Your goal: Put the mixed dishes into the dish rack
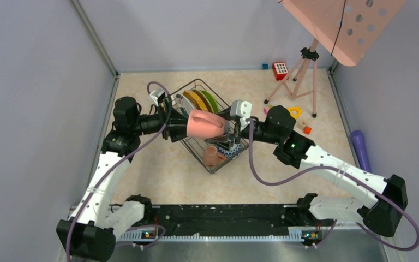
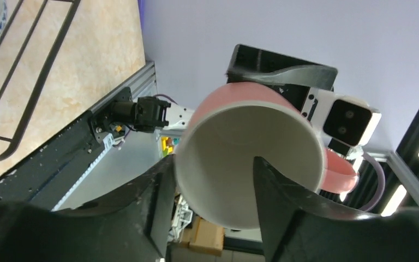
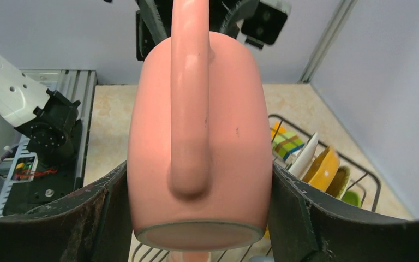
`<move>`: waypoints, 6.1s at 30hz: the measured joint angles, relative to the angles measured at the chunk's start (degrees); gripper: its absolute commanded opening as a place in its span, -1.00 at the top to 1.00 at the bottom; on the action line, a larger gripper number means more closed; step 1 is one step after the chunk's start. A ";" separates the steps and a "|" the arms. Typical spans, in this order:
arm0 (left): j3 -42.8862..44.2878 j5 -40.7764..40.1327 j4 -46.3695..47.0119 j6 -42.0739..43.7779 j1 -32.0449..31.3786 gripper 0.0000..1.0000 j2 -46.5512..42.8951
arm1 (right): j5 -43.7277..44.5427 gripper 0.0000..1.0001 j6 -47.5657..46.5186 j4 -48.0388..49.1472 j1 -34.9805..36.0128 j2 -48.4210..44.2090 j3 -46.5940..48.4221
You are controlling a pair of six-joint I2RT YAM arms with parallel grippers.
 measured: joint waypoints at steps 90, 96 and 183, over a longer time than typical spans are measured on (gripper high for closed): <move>-9.55 -57.70 -25.75 43.91 16.83 -0.51 -19.65 | 35.08 0.63 27.93 -89.39 6.88 70.55 82.62; -9.55 -57.68 -25.75 43.91 16.83 -0.51 -19.65 | 37.46 0.67 27.96 -92.00 7.78 72.98 85.59; -44.54 -72.00 71.76 69.64 13.62 -0.63 23.34 | 39.74 -0.96 12.61 48.17 -45.29 16.00 -45.79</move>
